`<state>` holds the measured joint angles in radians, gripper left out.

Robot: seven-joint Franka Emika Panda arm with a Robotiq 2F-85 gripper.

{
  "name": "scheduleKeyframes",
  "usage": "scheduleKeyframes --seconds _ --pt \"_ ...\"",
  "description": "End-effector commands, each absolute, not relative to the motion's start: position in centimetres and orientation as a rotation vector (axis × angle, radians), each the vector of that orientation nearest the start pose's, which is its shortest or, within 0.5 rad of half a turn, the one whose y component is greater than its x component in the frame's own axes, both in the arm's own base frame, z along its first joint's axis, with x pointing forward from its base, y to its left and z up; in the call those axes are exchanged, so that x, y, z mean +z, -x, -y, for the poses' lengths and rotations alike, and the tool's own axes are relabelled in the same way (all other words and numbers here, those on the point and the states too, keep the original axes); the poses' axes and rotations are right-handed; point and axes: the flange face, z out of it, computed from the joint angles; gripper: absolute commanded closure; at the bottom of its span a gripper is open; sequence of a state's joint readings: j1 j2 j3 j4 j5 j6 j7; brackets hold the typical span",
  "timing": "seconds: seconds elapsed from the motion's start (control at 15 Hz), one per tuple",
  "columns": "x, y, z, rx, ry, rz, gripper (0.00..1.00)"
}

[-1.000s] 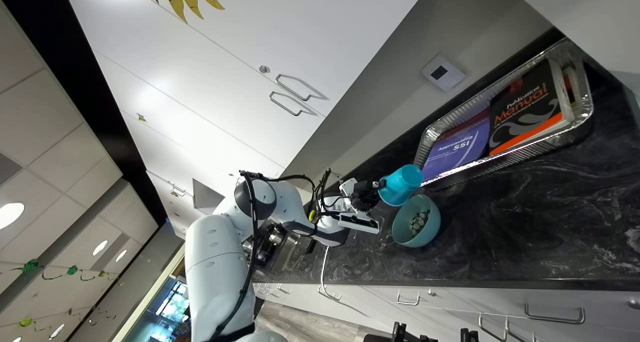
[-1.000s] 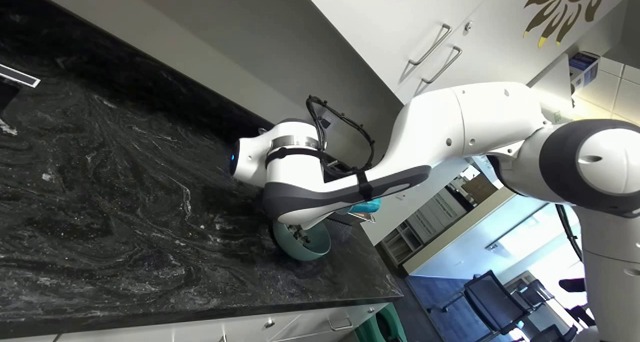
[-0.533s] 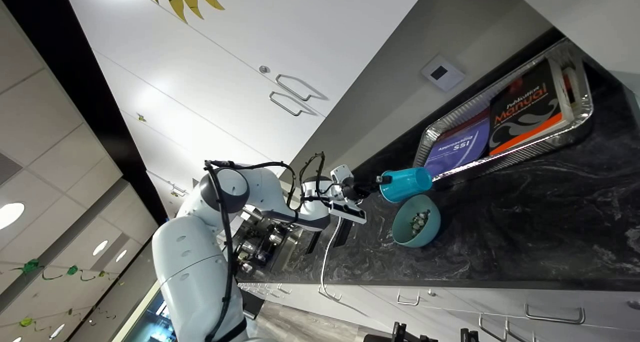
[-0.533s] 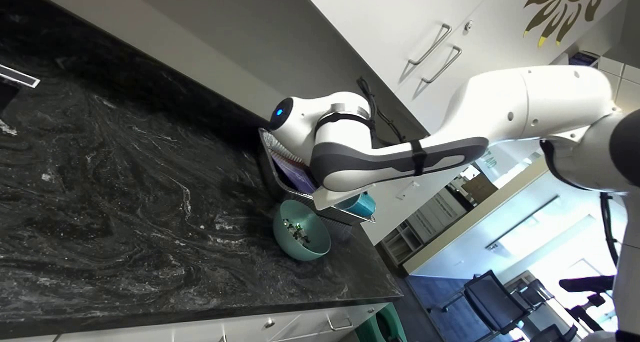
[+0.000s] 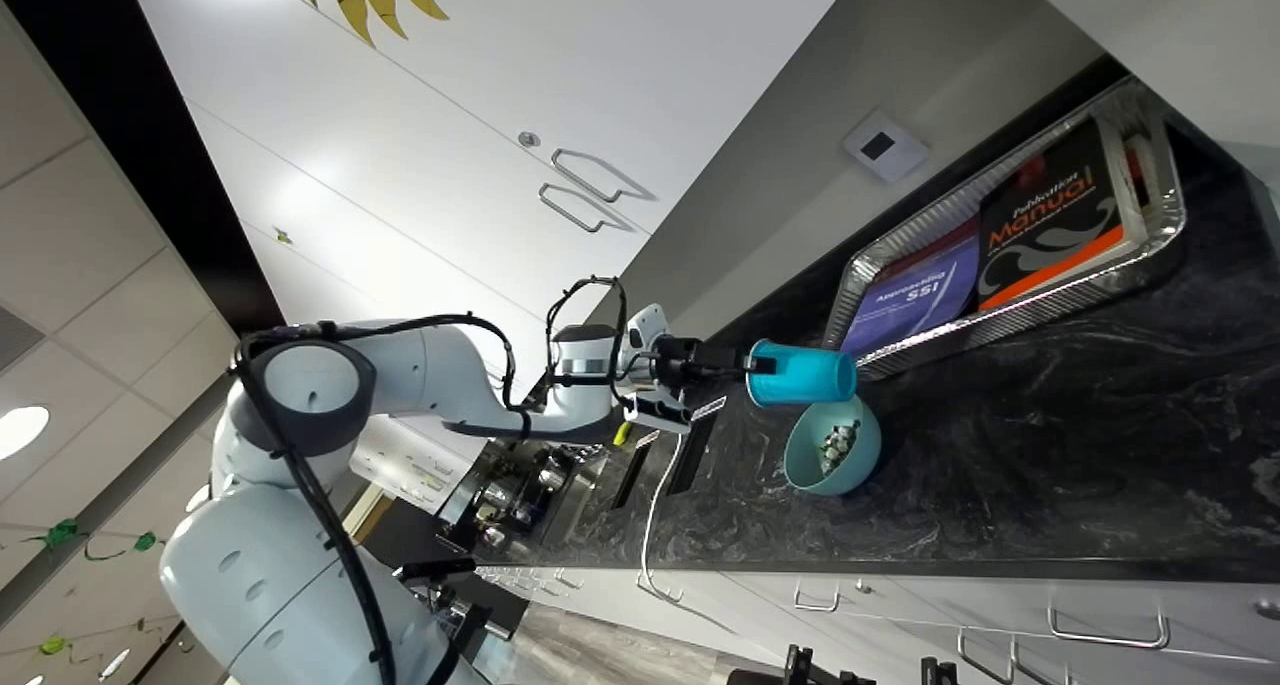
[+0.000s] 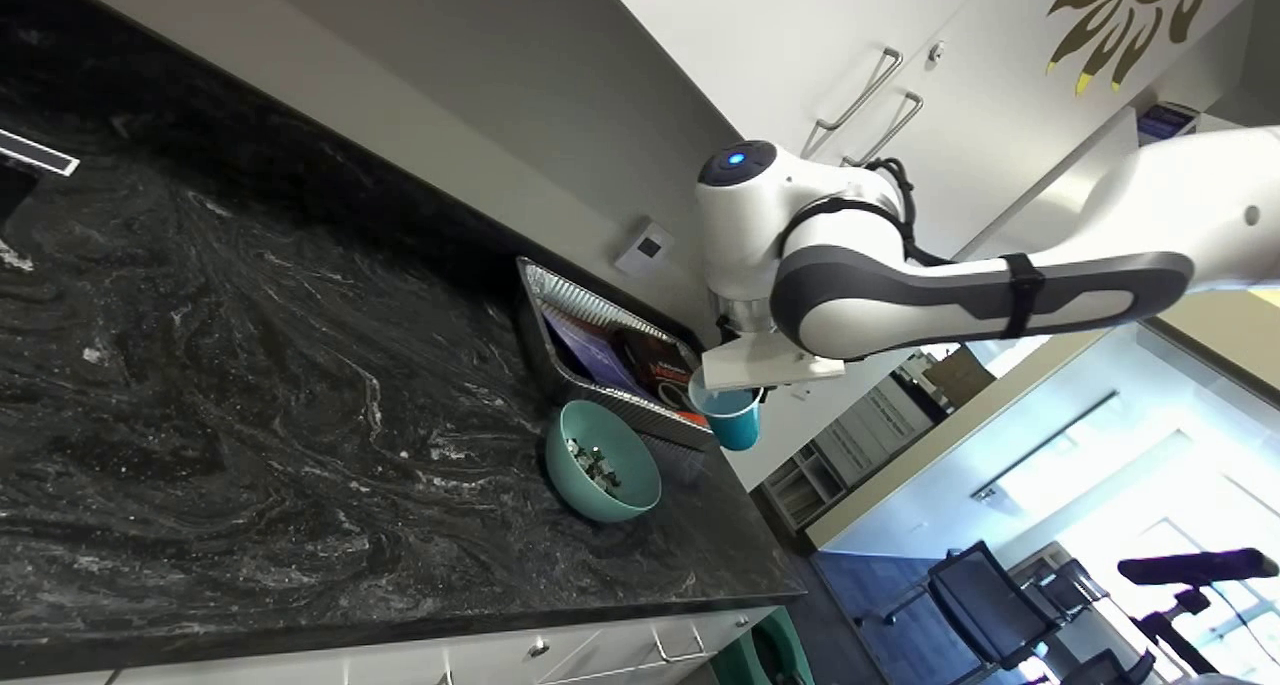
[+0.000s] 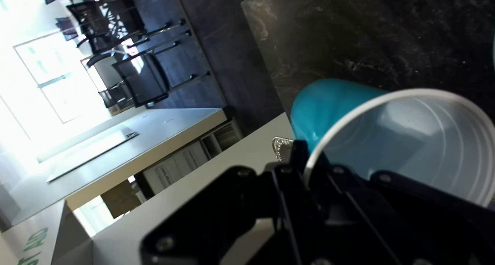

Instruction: Pick up the light blue cup, pour its contents in the bowl and put the cup back on the countertop.

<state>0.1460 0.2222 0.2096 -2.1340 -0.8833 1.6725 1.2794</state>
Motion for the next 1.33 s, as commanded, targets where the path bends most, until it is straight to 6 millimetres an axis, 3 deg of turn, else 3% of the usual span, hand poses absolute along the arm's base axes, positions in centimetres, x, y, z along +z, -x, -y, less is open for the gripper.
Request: scheduleKeyframes --seconds 0.0,0.27,0.53,0.87,1.27 --pt "32.4 -47.4 -7.5 0.160 -2.225 0.654 0.99" --pt "33.4 -46.5 -5.0 0.160 -2.311 0.823 0.99" --pt "33.1 -46.6 -2.8 0.197 -2.364 0.960 0.99" --pt "31.6 -47.3 -0.7 0.277 -2.478 1.054 0.99" --pt "29.5 -47.8 1.3 0.239 -2.540 1.175 0.99"
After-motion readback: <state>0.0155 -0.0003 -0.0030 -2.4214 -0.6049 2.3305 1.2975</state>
